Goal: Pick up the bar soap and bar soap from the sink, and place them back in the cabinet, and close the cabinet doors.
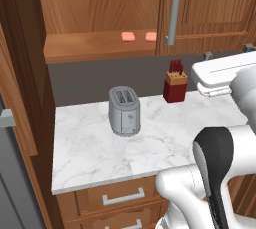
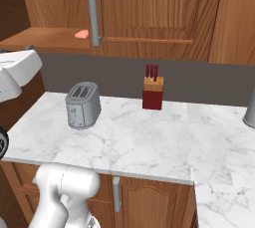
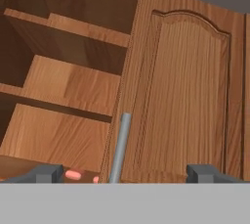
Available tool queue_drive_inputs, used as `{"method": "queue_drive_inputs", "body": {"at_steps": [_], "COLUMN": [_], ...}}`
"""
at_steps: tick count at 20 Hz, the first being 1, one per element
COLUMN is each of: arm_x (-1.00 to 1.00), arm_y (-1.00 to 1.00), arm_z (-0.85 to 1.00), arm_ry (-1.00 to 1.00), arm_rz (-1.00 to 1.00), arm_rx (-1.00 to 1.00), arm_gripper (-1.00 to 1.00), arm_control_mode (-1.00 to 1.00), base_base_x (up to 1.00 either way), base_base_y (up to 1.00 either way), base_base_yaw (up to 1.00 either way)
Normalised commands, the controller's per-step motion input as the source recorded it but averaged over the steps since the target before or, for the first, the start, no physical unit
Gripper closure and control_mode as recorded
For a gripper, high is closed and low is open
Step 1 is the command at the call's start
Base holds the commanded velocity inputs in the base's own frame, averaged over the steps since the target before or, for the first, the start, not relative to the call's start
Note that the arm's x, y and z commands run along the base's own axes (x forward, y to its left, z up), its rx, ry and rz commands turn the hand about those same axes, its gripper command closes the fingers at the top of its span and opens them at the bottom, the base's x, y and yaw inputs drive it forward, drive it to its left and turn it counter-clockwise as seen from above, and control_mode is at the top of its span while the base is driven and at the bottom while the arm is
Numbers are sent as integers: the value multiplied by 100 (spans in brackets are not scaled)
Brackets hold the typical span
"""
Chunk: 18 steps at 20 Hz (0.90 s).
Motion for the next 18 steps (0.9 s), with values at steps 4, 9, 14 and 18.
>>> {"method": "queue_drive_inputs", "body": {"at_steps": [4, 9, 14, 18], "arm_x": [-19, -16, -23, -24], "arm_y": [0, 1, 0, 0], "arm_z": [0, 0, 0, 0], "arm_ry": [0, 0, 0, 0], "arm_rz": [0, 0, 0, 0], "arm_rx": [0, 0, 0, 0], "arm_gripper": [-100, -100, -100, -100], "arm_control_mode": [-100, -100, -100, -100], "base_base_x": [0, 0, 0, 0], "base_base_y": [0, 0, 0, 0], "base_base_yaw": [0, 0, 0, 0]}}
